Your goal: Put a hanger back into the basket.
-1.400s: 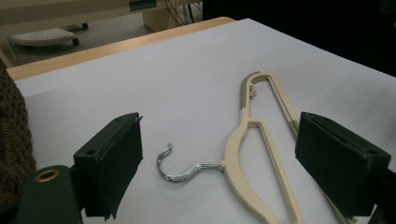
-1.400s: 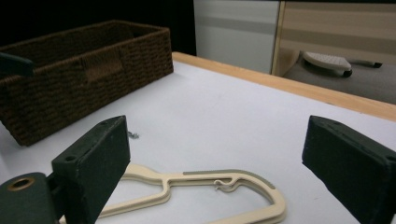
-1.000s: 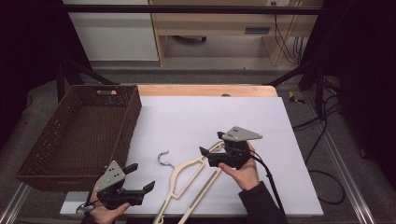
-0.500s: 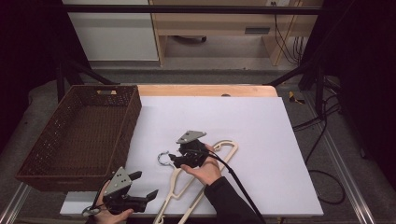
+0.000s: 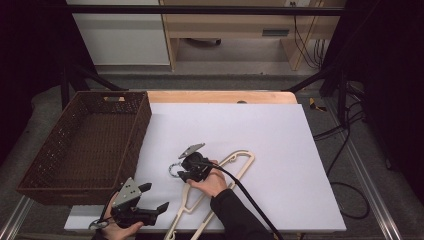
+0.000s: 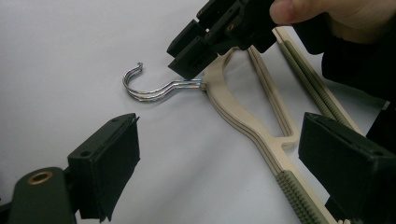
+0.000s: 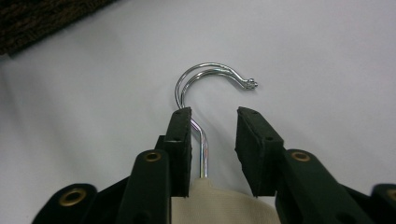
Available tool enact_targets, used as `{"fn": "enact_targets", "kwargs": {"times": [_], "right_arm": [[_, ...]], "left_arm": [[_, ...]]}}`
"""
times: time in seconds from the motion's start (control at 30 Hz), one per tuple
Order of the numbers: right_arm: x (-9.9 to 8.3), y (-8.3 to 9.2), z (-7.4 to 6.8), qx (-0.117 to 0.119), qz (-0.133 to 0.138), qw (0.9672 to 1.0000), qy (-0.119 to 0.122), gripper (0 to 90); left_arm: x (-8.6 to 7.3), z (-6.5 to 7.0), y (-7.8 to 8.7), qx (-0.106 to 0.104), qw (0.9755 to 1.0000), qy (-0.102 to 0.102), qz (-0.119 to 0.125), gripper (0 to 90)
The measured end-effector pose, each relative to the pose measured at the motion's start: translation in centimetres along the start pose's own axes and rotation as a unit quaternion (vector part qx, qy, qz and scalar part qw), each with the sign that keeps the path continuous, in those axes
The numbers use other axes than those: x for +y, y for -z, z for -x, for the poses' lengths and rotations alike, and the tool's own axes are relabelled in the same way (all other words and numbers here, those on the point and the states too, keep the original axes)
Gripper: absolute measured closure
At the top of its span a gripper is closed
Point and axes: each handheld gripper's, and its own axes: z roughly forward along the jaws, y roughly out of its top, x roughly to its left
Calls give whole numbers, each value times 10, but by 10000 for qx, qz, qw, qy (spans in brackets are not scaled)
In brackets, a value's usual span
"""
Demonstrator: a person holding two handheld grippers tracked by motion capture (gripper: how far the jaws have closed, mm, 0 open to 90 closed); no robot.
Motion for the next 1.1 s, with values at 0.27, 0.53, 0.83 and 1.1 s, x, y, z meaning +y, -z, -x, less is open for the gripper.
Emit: {"fn": "enact_targets", "kwargs": {"times": [0.27,0.53,0.83,1.1], "right_arm": [[-3,-9,2,155,-148,9997,-123,760],[-4,-12,2,287,-261,9992,-24,874],[-2,-6,2,241,-160,9995,-82,886],[0,14,0,171,188,9996,-137,890]], "left_arm": [[0,-1,0,12,10000,18,-3,120],[-1,-3,-3,35,10000,46,-39,119],[-2,-2,-4,50,10000,46,-49,116],[5,-1,-7,-25,9999,123,-5,125]]}}
